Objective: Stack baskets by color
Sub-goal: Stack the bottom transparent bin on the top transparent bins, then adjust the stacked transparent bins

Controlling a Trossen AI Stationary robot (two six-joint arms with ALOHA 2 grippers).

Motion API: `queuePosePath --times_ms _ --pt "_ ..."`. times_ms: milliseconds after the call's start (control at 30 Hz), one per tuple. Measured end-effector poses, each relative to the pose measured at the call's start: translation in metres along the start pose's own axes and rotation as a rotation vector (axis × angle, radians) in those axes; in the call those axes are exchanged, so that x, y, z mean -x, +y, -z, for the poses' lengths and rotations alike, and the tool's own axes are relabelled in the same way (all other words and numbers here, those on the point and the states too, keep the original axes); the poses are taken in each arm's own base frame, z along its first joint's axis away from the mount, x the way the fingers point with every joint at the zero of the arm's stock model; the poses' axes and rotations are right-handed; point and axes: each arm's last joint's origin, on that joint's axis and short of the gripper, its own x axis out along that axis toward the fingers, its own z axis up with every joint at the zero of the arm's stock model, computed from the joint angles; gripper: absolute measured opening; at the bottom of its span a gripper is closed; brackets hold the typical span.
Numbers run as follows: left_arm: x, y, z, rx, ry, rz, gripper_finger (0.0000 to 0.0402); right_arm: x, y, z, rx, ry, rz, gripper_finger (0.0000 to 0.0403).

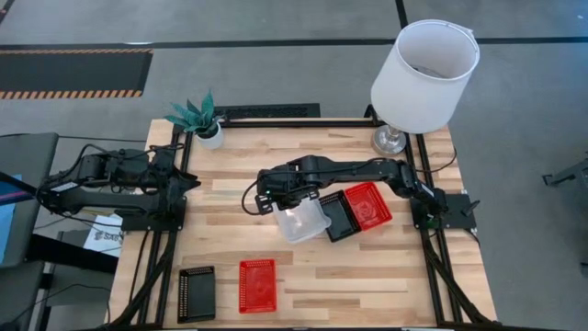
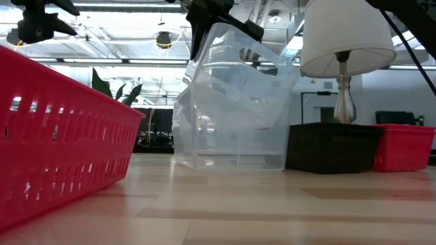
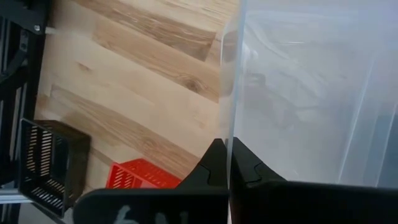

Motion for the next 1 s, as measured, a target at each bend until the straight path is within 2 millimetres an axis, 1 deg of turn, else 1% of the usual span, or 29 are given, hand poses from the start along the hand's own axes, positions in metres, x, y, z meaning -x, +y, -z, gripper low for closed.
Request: queuePosePath --times_ms 100,233,533,700,900,1000 --pt "0.000 0.000 0.000 0.000 0.000 0.000 0.0183 -0.001 0.000 0.000 0.001 -0.001 0.001 0.0000" --pt "0.000 0.000 0.000 0.000 0.000 0.000 0.0183 -0.007 -0.001 0.001 0.029 0.012 0.011 0.0000" --pt "0.000 0.000 0.000 -0.001 -0.002 -0.003 0.0183 -0.007 -0.004 0.002 0.044 0.021 0.043 0.0000" --pt "0.000 0.000 0.000 0.000 -0.011 -0.011 0.0183 -0.025 -0.004 0.003 0.055 0.038 0.078 0.0000" --pt "0.000 0.000 0.000 0.000 -0.011 -0.010 0.0183 -0.051 0.001 0.004 0.078 0.085 0.063 0.0005" --pt "0.000 0.000 0.000 0.000 -0.011 -0.011 0.0183 -0.054 0.002 0.004 0.083 0.083 0.058 0.0014"
